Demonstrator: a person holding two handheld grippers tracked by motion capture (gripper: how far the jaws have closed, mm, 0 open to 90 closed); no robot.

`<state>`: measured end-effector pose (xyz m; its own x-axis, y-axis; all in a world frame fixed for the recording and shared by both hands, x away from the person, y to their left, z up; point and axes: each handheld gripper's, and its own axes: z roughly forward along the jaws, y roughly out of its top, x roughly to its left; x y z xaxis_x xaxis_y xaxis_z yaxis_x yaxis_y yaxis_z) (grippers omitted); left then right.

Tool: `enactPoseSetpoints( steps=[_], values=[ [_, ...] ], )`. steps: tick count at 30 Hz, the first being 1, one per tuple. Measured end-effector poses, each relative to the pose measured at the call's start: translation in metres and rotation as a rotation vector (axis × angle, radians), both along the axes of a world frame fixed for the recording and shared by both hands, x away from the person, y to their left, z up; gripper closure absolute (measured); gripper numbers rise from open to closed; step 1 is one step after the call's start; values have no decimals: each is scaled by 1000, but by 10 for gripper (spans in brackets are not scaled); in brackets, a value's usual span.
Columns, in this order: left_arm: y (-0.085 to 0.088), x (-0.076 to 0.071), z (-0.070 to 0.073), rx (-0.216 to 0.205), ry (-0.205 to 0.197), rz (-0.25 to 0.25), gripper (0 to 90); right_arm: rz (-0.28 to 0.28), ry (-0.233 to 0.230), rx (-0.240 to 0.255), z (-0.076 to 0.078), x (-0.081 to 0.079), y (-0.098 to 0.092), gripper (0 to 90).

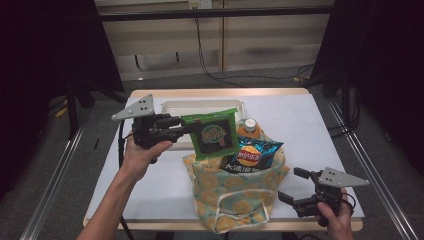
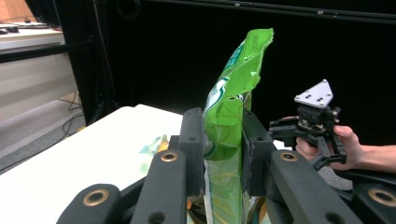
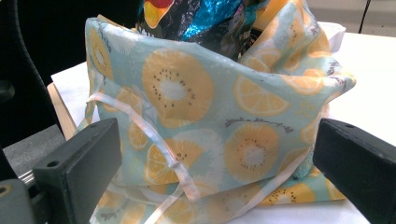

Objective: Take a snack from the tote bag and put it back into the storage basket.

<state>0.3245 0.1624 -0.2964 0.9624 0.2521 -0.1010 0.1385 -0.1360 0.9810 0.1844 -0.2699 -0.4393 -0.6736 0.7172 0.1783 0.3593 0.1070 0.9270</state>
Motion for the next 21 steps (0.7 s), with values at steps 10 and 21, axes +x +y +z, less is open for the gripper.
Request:
enactPoseSetpoints(
  steps=[10,21],
  values=[
    [19,13,-4,16,21,73,747,-16,-16,-2,-1,0,-2,15],
    [41,26,-5,9,30,130,746,-6,-14,-9,-1,-1,-3,20]
  ],
)
